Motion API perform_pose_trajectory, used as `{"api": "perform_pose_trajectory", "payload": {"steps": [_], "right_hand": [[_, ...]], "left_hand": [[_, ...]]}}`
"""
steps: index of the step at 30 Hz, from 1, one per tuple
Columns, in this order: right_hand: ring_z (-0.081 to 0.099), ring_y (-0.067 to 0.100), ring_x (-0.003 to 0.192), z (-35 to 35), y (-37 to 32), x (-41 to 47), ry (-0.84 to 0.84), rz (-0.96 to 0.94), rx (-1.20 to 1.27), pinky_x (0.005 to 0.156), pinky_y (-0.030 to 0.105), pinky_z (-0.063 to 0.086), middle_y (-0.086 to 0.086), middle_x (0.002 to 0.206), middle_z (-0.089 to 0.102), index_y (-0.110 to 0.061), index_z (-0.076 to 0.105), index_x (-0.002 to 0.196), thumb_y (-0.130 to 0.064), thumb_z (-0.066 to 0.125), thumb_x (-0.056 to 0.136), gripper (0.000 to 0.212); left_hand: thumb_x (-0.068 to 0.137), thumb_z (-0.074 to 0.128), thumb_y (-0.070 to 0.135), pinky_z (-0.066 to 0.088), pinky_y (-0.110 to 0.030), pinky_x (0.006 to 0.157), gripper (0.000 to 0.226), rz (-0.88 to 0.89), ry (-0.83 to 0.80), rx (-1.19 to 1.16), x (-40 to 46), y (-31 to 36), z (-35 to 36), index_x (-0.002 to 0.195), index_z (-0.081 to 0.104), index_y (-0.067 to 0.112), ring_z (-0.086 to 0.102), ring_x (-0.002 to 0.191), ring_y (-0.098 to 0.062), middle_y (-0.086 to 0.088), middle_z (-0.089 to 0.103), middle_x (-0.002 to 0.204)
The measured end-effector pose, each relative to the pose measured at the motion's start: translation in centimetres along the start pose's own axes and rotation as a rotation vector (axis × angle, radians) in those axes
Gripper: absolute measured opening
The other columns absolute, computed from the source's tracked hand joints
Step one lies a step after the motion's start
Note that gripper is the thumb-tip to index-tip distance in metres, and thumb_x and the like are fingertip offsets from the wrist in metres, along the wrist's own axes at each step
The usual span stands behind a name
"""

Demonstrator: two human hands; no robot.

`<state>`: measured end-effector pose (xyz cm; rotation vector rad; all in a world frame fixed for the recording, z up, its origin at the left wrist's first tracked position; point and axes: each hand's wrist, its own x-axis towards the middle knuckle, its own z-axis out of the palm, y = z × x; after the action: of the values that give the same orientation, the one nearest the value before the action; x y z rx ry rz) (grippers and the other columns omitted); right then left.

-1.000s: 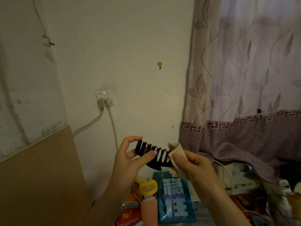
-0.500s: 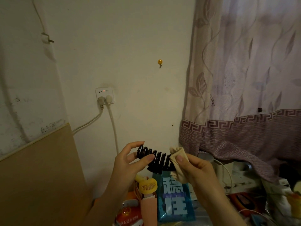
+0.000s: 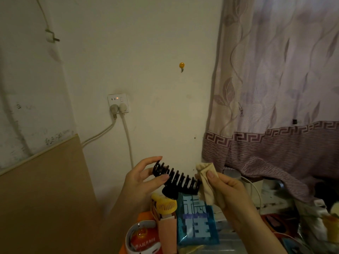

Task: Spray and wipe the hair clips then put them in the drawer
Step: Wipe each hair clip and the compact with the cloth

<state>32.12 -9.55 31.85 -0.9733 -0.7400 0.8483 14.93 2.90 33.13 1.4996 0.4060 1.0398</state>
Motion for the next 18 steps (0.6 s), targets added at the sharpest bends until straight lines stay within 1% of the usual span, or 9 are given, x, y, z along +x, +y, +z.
{"api": "perform_pose_trajectory", "payload": {"steps": [1,3,7,8,9,11,12,14,18], "right_hand": [[0.067,0.018,0.066,-0.12,-0.13,0.02,0.003,0.017,0.018,0.059,0.028,0.057,0.018,0.086,0.073,-0.002,0.076,0.088,-0.023,0.062,0.072,0.030],[0.068,0.017,0.066,-0.30,-0.36,0.12,-0.011,0.061,0.029,0.056,0.027,0.056,0.019,0.092,0.073,0.001,0.074,0.091,-0.023,0.061,0.072,0.033],[0.066,0.020,0.070,-0.13,-0.69,0.24,-0.102,0.138,-0.013,0.056,0.027,0.057,0.024,0.102,0.070,0.001,0.075,0.090,-0.024,0.059,0.077,0.032],[0.066,0.019,0.068,-0.01,-0.71,0.25,-0.131,0.148,-0.035,0.054,0.026,0.056,0.023,0.100,0.070,-0.001,0.076,0.088,-0.024,0.059,0.078,0.031],[0.065,0.017,0.064,0.14,-0.72,0.26,-0.160,0.157,-0.055,0.052,0.024,0.053,0.021,0.093,0.072,-0.003,0.077,0.086,-0.025,0.058,0.080,0.030],[0.062,0.014,0.054,0.39,-0.61,0.29,-0.216,0.178,-0.089,0.050,0.020,0.048,0.011,0.072,0.071,-0.005,0.077,0.080,-0.027,0.059,0.081,0.028],[0.059,0.015,0.053,0.45,-0.54,0.32,-0.238,0.191,-0.113,0.051,0.020,0.047,0.008,0.065,0.067,-0.006,0.076,0.076,-0.030,0.062,0.079,0.029],[0.059,0.018,0.058,0.47,-0.41,0.37,-0.279,0.233,-0.157,0.056,0.023,0.050,0.010,0.067,0.066,-0.007,0.075,0.073,-0.035,0.063,0.075,0.030],[0.063,0.017,0.061,0.32,-0.21,0.47,-0.352,0.326,-0.149,0.059,0.027,0.052,0.011,0.073,0.070,-0.009,0.077,0.075,-0.032,0.064,0.076,0.026]], "left_hand": [[0.053,0.080,0.024,0.057,-0.028,0.074,0.050,0.003,-0.022,0.006,-0.01,0.10,-0.15,0.101,0.071,0.030,0.070,0.094,-0.027,-0.012,0.073,0.100],[0.056,0.080,0.022,0.057,-0.027,0.076,0.048,0.007,-0.066,0.029,-0.01,0.31,-0.39,0.102,0.071,0.032,0.070,0.096,-0.026,-0.010,0.073,0.102],[0.057,0.078,0.014,0.056,-0.025,0.072,0.051,0.014,-0.108,0.052,0.12,0.52,-0.45,0.106,0.069,0.025,0.071,0.092,-0.027,-0.011,0.072,0.103],[0.057,0.078,0.012,0.056,-0.025,0.072,0.052,0.016,-0.115,0.054,0.15,0.51,-0.36,0.108,0.068,0.022,0.071,0.091,-0.027,-0.012,0.072,0.103],[0.057,0.077,0.011,0.056,-0.026,0.073,0.054,0.017,-0.121,0.055,0.18,0.49,-0.26,0.109,0.067,0.019,0.071,0.091,-0.027,-0.012,0.072,0.103],[0.057,0.076,0.008,0.056,-0.026,0.072,0.055,0.019,-0.130,0.046,0.22,0.47,-0.06,0.110,0.066,0.016,0.071,0.090,-0.029,-0.013,0.072,0.103],[0.057,0.075,0.007,0.056,-0.026,0.072,0.055,0.020,-0.134,0.039,0.25,0.49,0.00,0.110,0.065,0.014,0.071,0.090,-0.029,-0.014,0.072,0.102],[0.057,0.074,0.005,0.056,-0.026,0.071,0.055,0.025,-0.153,0.039,0.30,0.58,0.01,0.110,0.064,0.012,0.071,0.091,-0.028,-0.012,0.072,0.103],[0.059,0.073,0.001,0.056,-0.025,0.071,0.052,0.032,-0.193,0.049,0.50,0.73,-0.23,0.109,0.063,0.010,0.071,0.093,-0.024,-0.008,0.072,0.105]]}}
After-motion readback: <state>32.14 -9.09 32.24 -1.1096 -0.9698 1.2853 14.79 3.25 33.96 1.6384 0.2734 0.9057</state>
